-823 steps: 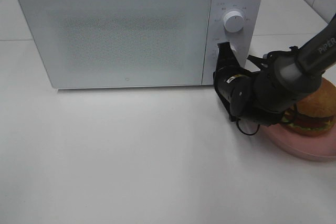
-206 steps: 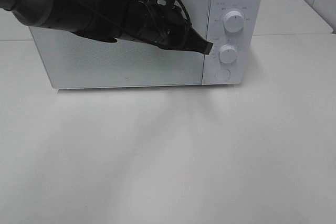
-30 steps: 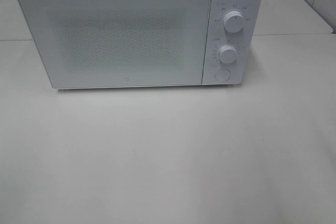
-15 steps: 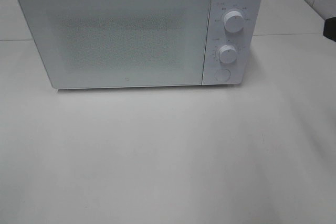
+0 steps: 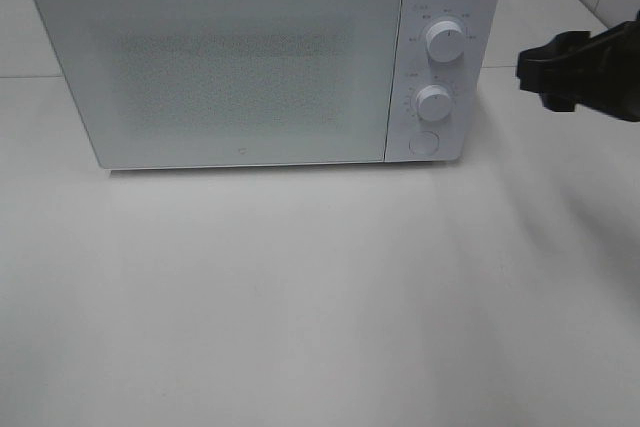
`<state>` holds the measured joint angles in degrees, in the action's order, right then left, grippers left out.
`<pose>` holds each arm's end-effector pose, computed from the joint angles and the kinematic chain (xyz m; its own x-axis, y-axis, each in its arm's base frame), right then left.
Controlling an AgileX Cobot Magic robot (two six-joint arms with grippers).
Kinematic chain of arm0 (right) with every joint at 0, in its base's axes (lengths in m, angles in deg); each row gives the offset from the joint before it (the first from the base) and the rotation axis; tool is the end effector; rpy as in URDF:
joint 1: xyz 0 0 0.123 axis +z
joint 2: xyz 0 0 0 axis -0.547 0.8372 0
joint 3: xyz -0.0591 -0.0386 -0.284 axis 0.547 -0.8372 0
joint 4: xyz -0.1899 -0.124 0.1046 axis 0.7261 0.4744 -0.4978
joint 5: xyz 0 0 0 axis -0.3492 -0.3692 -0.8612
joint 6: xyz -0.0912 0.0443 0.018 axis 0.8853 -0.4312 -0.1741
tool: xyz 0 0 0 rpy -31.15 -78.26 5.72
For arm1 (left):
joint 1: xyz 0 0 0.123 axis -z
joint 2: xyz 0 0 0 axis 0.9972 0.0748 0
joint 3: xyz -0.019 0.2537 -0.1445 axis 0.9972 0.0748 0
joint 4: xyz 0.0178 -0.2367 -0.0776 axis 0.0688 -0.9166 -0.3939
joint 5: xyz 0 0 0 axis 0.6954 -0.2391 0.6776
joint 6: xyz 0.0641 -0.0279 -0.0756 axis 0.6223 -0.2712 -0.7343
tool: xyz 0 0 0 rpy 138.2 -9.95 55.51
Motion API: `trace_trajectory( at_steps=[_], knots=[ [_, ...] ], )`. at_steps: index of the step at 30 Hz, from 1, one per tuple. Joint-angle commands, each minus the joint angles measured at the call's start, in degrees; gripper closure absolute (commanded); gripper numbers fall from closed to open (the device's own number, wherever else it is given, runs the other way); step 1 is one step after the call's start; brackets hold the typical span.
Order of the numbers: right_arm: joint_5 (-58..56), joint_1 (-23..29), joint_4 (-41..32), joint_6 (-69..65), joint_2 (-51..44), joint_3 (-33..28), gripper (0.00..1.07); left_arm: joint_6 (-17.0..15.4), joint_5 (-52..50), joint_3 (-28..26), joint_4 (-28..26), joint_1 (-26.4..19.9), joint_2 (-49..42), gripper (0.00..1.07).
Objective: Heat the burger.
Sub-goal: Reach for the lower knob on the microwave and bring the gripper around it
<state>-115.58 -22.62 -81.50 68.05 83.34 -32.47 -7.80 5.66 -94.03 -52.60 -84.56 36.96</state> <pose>-0.0021 -0.0029 0.2786 -0.3771 -0.1029 -0.9204 -0.1722 0.9843 -0.0395 -0.0041 -0.0078 0.2722 -0.4252 0.1434 -0.8937 0.1480 0.9851 0.0876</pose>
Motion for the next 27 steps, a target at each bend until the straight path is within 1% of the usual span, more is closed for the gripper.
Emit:
trace_trajectory(
  at_steps=[1, 27],
  knots=[
    [-0.1, 0.0, 0.1, 0.5, -1.2, -0.1, 0.45, -0.4, -0.8, 0.2, -0.1, 0.4, -1.3, 1.06],
    [-0.1, 0.0, 0.1, 0.5, -1.2, -0.1, 0.45, -0.4, -0.8, 0.2, -0.1, 0.4, -1.3, 1.06]
  ],
)
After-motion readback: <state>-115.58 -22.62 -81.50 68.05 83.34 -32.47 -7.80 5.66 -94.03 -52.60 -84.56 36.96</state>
